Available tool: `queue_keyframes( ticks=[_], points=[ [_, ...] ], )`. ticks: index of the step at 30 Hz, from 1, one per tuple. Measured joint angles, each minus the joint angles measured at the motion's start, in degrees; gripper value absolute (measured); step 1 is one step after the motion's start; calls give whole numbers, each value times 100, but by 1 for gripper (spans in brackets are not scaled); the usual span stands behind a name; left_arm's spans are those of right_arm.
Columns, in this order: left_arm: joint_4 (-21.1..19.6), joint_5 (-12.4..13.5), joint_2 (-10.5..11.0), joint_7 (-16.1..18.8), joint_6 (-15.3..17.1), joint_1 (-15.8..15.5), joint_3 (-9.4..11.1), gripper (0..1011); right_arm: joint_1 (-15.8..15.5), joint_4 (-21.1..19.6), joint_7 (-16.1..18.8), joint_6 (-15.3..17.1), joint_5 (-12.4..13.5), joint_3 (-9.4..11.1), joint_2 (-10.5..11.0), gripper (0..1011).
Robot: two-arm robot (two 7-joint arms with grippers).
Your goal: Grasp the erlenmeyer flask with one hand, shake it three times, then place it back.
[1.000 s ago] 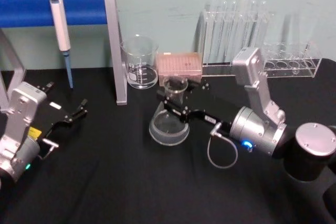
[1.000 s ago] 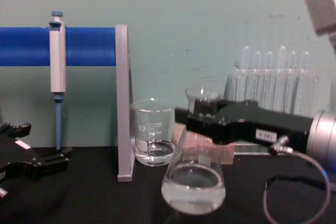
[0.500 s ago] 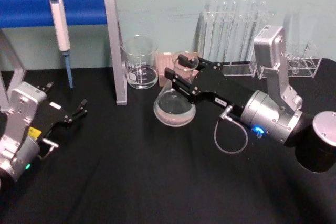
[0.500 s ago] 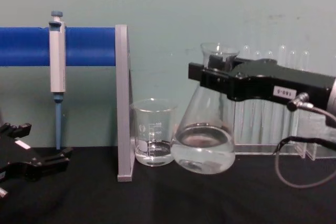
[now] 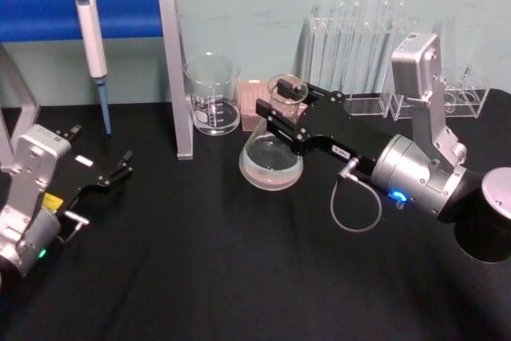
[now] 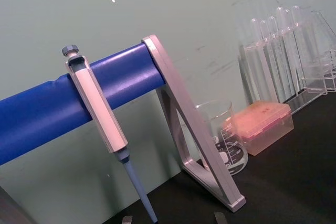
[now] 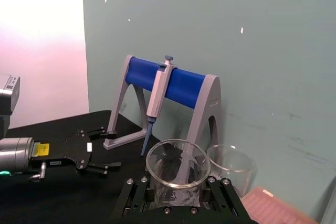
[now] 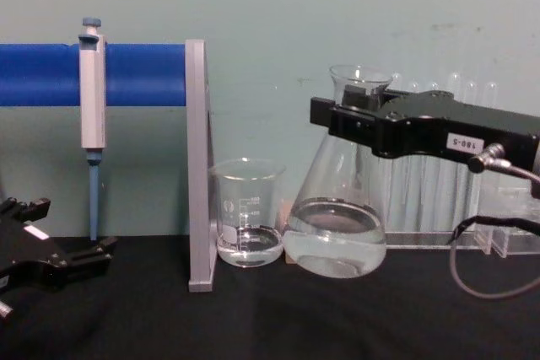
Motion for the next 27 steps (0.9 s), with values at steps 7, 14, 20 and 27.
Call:
queue_keyframes(
  ticks=[7,14,20,27],
  points=[
    [0,0,0,0,0,0,0,1001,-11,-12,-30,70,-2,0,23,449],
    [0,0,0,0,0,0,0,1001,-24,-22,-59,112,0,2,27,449],
    [0,0,0,0,0,0,0,1001,-30,-22,-72,126,0,2,23,449],
    [0,0,0,0,0,0,0,1001,-17,4,-71,129,-4,-11,6,449]
  ],
)
